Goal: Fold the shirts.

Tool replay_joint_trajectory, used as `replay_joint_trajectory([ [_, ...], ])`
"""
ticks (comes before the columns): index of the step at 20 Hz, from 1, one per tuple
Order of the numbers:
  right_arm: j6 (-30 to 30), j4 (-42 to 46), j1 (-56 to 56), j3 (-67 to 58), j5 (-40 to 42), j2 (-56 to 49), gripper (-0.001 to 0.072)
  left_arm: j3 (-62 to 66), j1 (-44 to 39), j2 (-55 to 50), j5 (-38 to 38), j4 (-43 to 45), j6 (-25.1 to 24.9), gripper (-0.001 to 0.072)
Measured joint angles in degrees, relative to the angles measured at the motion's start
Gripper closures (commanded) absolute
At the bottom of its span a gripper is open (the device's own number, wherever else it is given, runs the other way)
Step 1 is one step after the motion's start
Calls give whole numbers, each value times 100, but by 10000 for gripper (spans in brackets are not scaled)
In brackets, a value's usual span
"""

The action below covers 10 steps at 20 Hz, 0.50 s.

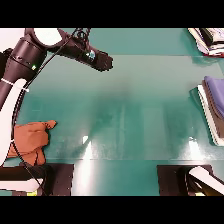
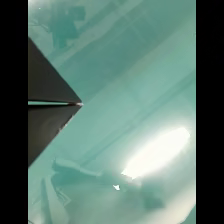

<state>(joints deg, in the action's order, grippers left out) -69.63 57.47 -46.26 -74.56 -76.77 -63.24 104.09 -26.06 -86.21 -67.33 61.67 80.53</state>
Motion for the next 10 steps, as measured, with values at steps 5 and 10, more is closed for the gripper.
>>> replay_joint_trajectory([
  [5, 4, -514, 2131, -439, 192, 9, 499, 0, 0, 0, -79, -42, 2, 684],
  [10, 37, -597, 3849, -619, 505, 9, 696, 0, 0, 0, 133, -57, 4, 684],
])
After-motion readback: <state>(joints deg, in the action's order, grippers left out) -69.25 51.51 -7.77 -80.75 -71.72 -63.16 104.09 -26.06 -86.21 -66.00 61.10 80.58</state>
